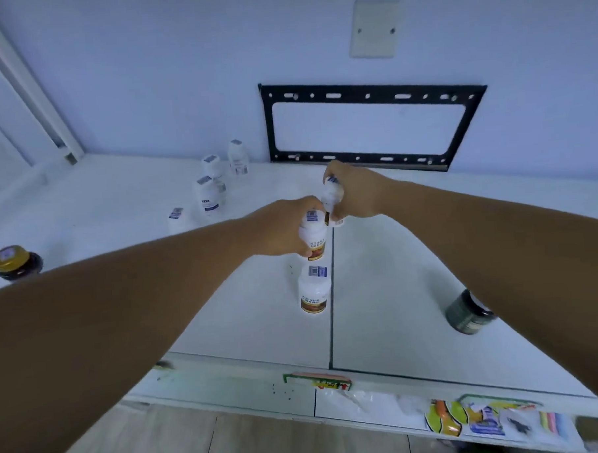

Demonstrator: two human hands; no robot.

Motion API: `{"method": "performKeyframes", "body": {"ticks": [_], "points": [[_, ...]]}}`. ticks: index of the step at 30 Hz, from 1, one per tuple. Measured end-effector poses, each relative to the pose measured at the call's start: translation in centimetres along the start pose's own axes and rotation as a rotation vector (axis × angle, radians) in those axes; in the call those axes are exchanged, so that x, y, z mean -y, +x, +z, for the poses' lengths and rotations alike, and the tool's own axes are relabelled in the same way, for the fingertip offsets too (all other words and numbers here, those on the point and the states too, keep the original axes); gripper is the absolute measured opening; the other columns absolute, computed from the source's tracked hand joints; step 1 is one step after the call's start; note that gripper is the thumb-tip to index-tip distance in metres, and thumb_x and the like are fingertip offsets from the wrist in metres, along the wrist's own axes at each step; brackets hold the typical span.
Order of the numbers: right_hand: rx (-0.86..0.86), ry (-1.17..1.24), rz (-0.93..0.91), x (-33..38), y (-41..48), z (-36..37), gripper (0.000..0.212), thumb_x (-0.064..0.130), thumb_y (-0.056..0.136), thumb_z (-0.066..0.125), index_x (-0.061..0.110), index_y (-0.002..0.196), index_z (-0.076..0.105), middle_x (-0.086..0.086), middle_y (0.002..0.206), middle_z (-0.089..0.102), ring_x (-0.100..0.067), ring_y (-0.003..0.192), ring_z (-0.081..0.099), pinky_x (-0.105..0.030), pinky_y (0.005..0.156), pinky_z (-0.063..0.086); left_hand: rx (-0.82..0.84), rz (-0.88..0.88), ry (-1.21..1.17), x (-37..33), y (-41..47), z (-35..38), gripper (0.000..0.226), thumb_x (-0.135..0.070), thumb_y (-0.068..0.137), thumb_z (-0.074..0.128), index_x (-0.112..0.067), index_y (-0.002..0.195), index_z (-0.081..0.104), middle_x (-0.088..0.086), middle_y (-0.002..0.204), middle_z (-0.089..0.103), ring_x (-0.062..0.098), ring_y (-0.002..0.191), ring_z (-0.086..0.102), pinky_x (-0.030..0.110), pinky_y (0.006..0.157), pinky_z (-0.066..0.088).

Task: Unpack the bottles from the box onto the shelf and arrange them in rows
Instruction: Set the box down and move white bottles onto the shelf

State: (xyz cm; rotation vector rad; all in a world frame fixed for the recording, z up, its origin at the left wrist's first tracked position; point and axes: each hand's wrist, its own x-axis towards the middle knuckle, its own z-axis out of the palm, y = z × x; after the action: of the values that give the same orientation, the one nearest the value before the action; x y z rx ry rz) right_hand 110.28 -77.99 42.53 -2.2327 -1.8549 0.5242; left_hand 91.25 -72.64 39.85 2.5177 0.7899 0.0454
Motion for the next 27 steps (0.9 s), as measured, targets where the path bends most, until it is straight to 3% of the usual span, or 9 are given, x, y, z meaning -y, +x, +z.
{"method": "performKeyframes", "body": {"ticks": [7,13,16,20,27], "points": [[0.045,-0.035,-0.014,-1.7,3.9,3.6,0.066,0.016,0.069,0.081,0.019,0.119,0.038,-0.011,0.098,0.061,-0.027,0.083,0.059,-0.035,0.066,0.049,0.117,-0.022,-0.031,1.4,2.4,2.1,0.077,-0.025,0.072,0.085,-0.026,0.132,0.037,0.000,0.115,0.059,0.022,0.097,0.058,0.030,0.070,0.045],[0.046,-0.079,0.125,-1.1,2.9,2.3,0.106,0.020,0.069,0.086,0.019,0.150,0.018,-0.013,0.132,0.053,-0.032,0.107,0.058,-0.038,0.085,0.052,0.223,0.012,0.069,2.5,2.5,-2.0,0.092,-0.022,0.071,0.086,-0.028,0.143,0.030,0.000,0.127,0.049,0.019,0.109,0.055,0.028,0.083,0.048],[-0.009,-0.152,0.233,-1.4,-0.4,-0.5,0.097,0.028,0.076,0.081,0.014,0.151,0.022,-0.010,0.145,0.046,-0.031,0.122,0.052,-0.040,0.097,0.048,0.186,0.041,0.162,1.7,2.7,-5.3,0.083,-0.021,0.075,0.082,-0.028,0.143,0.035,-0.002,0.131,0.050,0.020,0.115,0.055,0.038,0.096,0.049],[-0.145,-0.187,0.382,-3.0,-8.2,-4.7,0.074,0.035,0.083,0.072,0.017,0.145,0.036,-0.005,0.137,0.054,-0.026,0.119,0.053,-0.041,0.098,0.046,0.095,0.228,0.221,-3.4,3.7,-8.4,0.065,-0.025,0.079,0.079,-0.022,0.136,0.047,0.001,0.130,0.053,0.020,0.116,0.055,0.041,0.101,0.045],[-0.322,-0.178,0.793,-7.2,-28.6,-6.7,0.063,0.041,0.083,0.069,0.023,0.138,0.046,0.002,0.135,0.055,-0.023,0.120,0.052,-0.028,0.082,0.037,0.162,0.626,0.220,-20.1,3.8,-2.8,0.058,-0.037,0.082,0.075,-0.025,0.133,0.050,-0.007,0.126,0.051,0.016,0.112,0.055,0.037,0.097,0.048]]}}
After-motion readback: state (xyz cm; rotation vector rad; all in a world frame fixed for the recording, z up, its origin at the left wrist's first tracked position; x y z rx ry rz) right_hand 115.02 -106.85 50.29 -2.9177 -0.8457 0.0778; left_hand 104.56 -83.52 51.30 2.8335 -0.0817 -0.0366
